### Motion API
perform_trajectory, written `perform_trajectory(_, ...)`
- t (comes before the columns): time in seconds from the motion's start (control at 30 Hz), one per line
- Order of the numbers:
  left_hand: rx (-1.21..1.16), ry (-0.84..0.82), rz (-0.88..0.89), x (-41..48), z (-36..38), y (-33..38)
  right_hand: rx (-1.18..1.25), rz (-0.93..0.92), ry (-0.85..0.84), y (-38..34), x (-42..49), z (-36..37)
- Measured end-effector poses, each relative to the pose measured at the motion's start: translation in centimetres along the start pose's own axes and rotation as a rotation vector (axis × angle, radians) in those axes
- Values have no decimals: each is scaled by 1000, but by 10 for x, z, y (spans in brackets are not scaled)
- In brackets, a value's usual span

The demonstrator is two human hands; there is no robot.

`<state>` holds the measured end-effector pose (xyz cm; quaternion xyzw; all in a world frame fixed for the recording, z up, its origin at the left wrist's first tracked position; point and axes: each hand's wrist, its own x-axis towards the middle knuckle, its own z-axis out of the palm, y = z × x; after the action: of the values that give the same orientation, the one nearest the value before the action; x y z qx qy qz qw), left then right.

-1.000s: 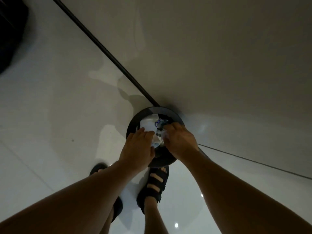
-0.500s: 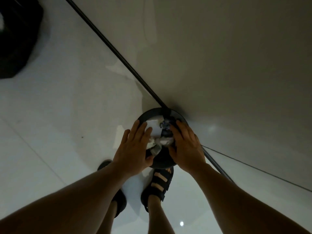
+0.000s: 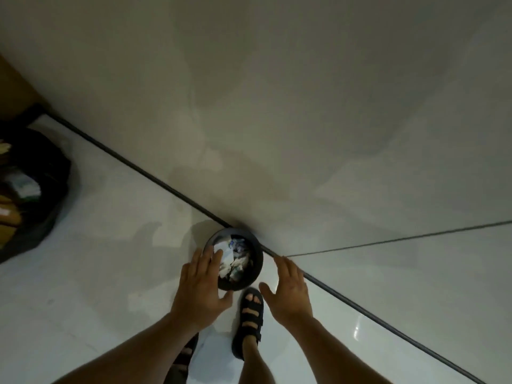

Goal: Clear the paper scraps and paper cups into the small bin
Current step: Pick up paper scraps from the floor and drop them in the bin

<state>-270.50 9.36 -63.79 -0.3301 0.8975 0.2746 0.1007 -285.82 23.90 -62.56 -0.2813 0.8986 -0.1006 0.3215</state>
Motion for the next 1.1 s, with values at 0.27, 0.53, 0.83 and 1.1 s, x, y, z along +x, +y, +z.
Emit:
perform_trajectory(0.27,110,-54,223,-57,-106,77,180,295,260,9,-185,-58)
perform_trajectory(0.53,399,-210,702,-108,-118,256,265,478,566,73,-322,-103)
perform_trajectory(0.83,539,-324,1034,-253,-20,439,512,823,771,200,-508,-80)
perform_trajectory(1.1,603,-425,1359,-406,90,565,574,1136,812,296,-684,-34)
